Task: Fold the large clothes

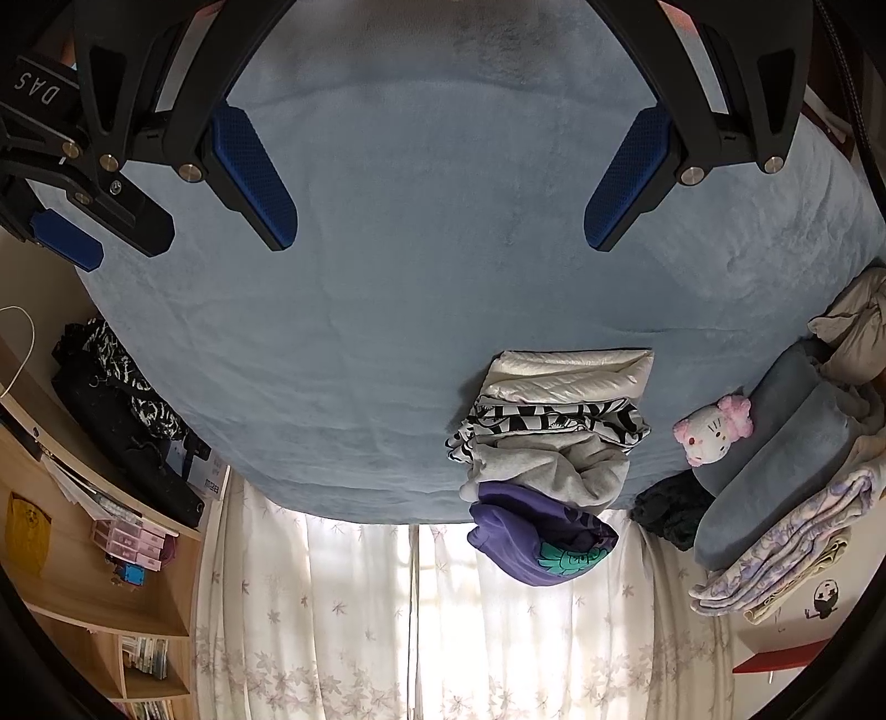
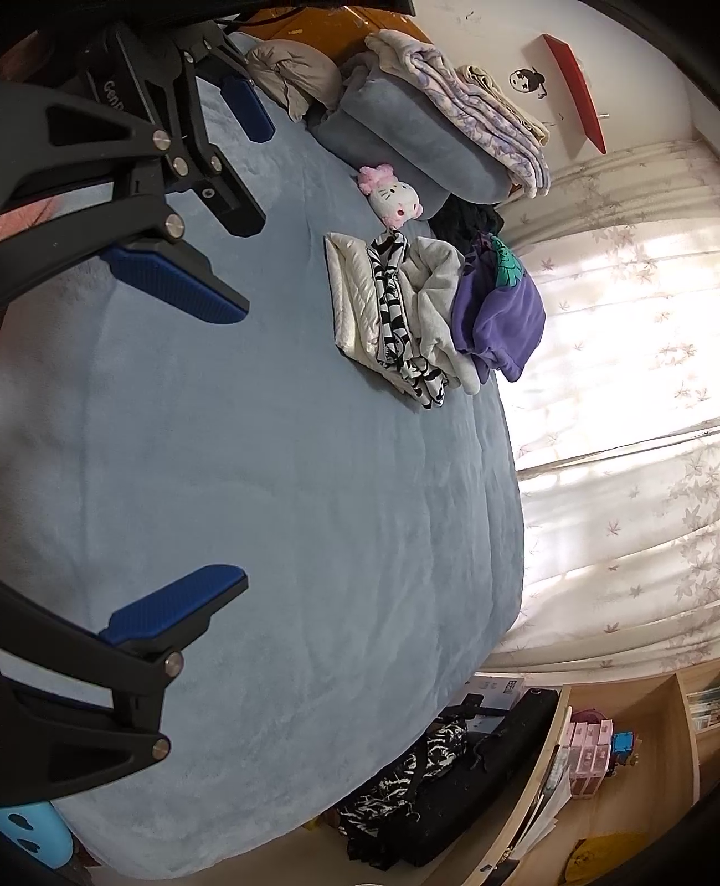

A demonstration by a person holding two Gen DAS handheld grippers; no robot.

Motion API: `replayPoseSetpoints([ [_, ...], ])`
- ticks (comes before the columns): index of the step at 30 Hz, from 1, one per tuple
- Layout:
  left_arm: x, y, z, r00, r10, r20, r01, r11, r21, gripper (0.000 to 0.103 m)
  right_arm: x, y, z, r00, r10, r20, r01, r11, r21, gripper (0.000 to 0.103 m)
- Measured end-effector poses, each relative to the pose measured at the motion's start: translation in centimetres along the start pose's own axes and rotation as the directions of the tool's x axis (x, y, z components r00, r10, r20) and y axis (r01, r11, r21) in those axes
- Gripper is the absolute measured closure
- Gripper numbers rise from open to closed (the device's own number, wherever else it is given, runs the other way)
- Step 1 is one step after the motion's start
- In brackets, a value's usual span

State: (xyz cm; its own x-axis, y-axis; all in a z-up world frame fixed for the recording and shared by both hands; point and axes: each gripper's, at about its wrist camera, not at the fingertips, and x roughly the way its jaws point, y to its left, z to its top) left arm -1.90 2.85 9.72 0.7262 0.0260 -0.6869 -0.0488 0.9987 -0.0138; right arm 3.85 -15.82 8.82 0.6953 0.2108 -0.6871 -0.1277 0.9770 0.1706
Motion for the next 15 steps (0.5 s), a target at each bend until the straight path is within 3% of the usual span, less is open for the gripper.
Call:
replayPoseSetpoints([
  [15, 0.66, 0.25, -0.5, 1.0, -0.002, -0.025, 0.002, 1.0, -0.005, 0.0, 0.71, 0.0, -0.17, 1.0, 0.001, -0.014, -0.001, 1.0, -0.007, 0.014],
])
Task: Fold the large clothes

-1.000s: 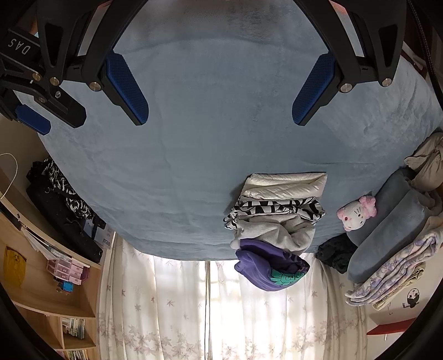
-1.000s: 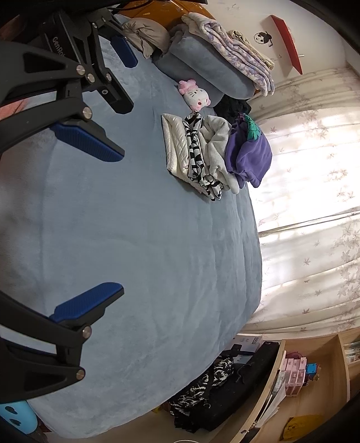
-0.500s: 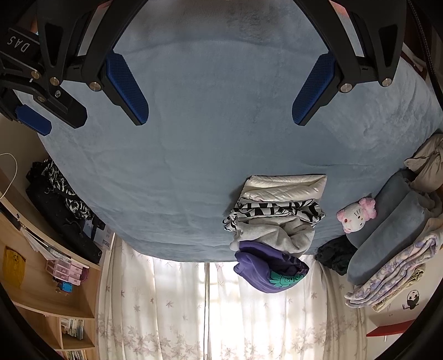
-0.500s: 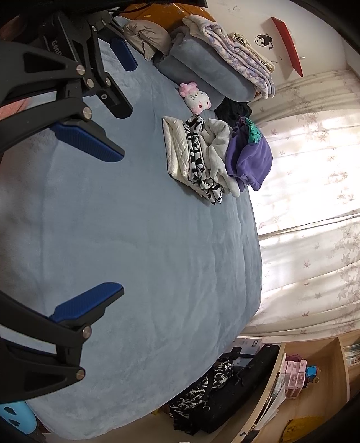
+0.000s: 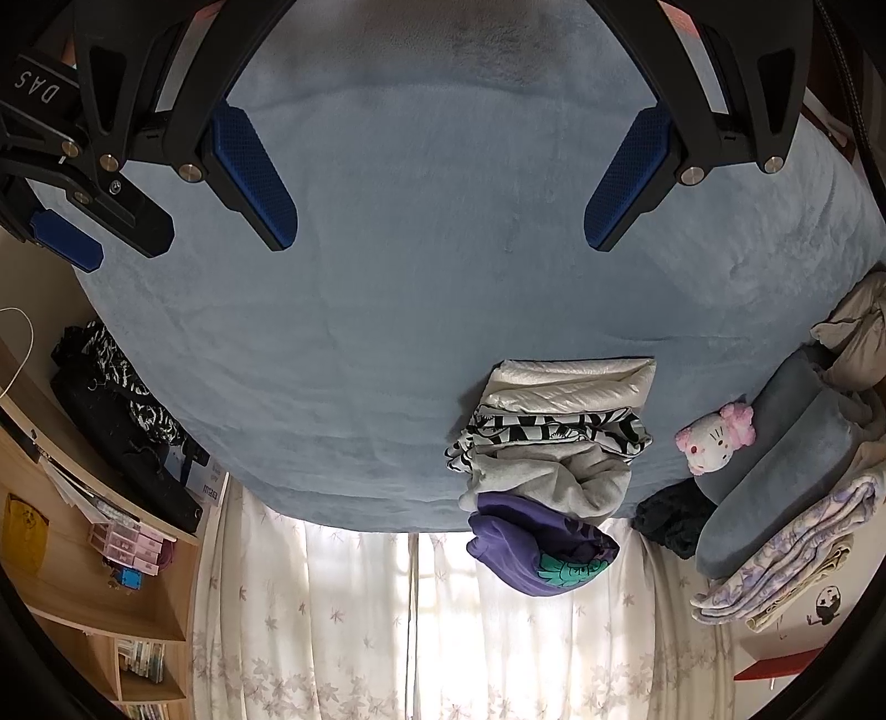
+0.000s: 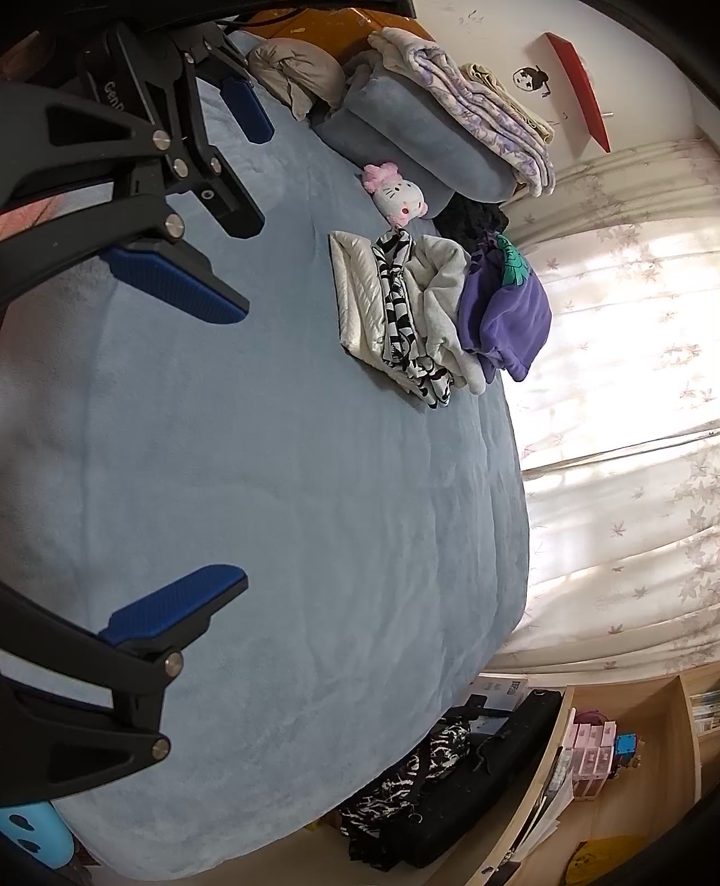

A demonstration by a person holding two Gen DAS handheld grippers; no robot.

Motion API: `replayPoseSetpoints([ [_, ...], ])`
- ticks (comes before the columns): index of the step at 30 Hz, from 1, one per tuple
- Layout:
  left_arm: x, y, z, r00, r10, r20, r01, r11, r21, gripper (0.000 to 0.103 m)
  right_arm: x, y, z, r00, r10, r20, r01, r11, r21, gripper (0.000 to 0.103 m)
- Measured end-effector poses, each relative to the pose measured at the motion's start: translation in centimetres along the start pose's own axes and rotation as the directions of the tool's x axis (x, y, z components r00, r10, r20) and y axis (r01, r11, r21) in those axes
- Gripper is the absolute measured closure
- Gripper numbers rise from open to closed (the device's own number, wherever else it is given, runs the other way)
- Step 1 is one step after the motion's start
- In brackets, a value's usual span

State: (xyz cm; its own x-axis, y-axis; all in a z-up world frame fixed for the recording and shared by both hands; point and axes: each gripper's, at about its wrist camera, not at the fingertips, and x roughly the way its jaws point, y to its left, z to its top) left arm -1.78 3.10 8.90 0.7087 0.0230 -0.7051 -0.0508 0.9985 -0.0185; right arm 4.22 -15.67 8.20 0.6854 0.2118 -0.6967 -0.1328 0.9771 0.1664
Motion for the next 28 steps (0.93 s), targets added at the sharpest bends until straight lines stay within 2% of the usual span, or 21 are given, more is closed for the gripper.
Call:
replayPoseSetpoints([
  [28, 0.71, 0.98, -0.07, 1.0, -0.001, -0.014, 0.001, 1.0, -0.014, 0.001, 0.88, 0.58, -0.49, 1.0, 0.005, -0.013, -0.005, 1.0, -0.001, 0.014],
])
